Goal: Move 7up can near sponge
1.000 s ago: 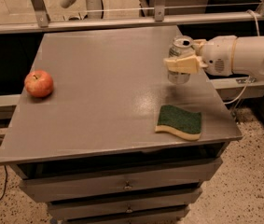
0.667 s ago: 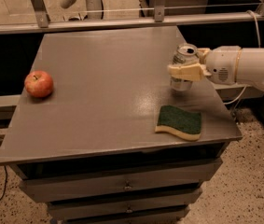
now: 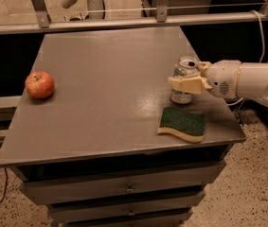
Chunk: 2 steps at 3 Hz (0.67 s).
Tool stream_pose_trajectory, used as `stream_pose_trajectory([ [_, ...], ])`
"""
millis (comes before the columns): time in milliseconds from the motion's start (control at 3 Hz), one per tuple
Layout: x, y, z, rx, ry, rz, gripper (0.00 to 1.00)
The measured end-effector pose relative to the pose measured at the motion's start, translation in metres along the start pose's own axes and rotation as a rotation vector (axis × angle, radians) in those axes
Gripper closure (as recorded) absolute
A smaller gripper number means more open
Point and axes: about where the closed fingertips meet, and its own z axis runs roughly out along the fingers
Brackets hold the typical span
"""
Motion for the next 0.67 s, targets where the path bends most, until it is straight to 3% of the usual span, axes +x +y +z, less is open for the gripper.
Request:
stream_pose_trajectory([
  [667, -0.011, 0.028, 0.008, -0.052, -0.029, -0.003, 0.15],
])
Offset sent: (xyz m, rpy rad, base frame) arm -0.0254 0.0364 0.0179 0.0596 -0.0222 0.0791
